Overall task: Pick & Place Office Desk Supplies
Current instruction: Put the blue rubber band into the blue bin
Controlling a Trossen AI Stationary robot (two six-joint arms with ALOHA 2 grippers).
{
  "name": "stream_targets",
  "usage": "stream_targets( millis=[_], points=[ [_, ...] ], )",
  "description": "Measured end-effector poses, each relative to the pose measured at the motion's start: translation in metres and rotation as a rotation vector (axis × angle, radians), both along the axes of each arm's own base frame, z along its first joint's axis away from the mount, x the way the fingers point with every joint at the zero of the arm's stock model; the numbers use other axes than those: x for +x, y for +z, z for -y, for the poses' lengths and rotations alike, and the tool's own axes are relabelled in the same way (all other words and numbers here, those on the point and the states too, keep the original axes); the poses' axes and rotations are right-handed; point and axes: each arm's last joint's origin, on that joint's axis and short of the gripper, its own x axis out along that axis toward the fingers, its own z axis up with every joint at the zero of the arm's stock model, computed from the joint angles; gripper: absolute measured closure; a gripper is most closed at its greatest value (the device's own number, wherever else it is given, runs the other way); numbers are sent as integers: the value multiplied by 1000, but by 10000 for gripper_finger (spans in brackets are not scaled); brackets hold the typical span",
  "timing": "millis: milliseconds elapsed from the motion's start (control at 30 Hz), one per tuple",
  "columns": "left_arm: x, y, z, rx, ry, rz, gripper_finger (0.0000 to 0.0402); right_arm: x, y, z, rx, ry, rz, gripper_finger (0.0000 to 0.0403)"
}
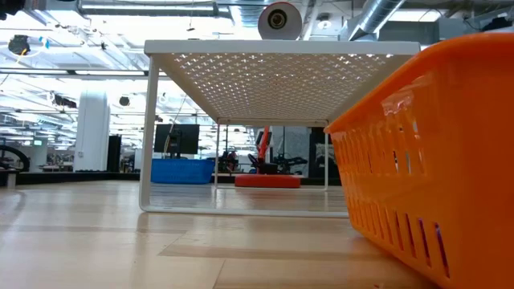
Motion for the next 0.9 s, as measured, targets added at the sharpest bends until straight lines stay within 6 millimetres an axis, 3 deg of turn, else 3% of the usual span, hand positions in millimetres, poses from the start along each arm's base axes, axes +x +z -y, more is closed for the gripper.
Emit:
stream_targets(
  millis=[133, 300, 433, 667, 800, 900],
  points=[
    [0, 1, 0, -4, 1, 6, 225, -1, 0, -1, -3, 8, 12, 326],
    [0, 0, 0, -10, -2, -1, 225, -2, 0, -1, -11, 13, 14, 389],
    [0, 0, 0, -6, -2, -10, 225, 0, 6, -5, -30, 21, 31, 396],
    [5, -9, 1, 12, 74, -73, 225, 19, 61, -19, -266, 172, 368, 401],
    [14, -16, 2, 24, 144, -113, 225, 38, 97, -27, -412, 306, 620, 402],
    [25, -16, 5, 29, 160, -129, 225, 56, 120, -30, -523, 402, 716, 402]
  ],
)
